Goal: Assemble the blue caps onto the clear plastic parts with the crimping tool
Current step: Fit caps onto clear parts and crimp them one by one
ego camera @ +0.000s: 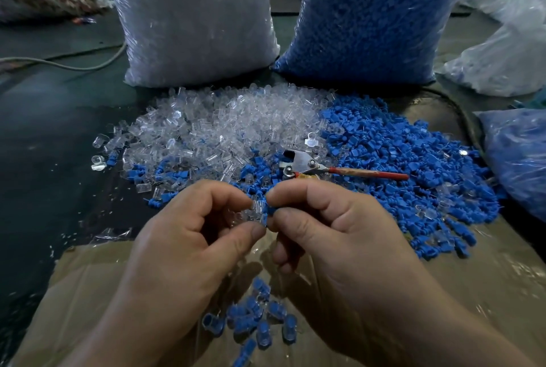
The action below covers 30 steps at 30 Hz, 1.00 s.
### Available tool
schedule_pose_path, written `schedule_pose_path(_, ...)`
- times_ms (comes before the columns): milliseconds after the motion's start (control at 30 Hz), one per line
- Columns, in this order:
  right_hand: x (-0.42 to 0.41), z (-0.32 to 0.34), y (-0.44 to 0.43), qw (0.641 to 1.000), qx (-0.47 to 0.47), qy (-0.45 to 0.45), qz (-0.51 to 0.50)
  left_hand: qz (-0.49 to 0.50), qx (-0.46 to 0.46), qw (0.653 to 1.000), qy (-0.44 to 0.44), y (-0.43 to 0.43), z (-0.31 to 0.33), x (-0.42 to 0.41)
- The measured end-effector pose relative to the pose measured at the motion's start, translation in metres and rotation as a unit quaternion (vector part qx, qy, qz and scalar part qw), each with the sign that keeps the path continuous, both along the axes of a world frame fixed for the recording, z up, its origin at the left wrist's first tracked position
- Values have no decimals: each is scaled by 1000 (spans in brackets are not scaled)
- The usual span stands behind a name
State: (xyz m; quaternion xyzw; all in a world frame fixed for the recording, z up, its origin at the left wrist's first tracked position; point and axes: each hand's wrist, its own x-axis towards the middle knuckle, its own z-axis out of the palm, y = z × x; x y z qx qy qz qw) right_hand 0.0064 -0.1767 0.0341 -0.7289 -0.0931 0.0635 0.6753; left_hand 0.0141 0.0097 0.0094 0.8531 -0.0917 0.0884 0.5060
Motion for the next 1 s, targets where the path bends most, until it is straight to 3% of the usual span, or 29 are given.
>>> schedule_pose_path(133, -2, 1, -1, 998, -52, -30, 2, 6, 47, 999, -20, -2, 4, -2)
schedule_pose_path(400, -7, 4, 2, 998, -67, -14, 11, -6, 157, 983, -90, -3, 4, -2)
schedule_pose_path(567, -8, 3, 6, 990, -139, -38, -10, -53, 144, 980, -128, -5, 7, -3)
schedule_pose_path(767, -10, 7, 3, 990, -123, -51, -48, -28, 149, 976, -157, -5, 3, -3)
schedule_pose_path(1000, -7, 4, 5, 984, -167, -36, -50, -63, 143, 967, -201, -6, 7, -3)
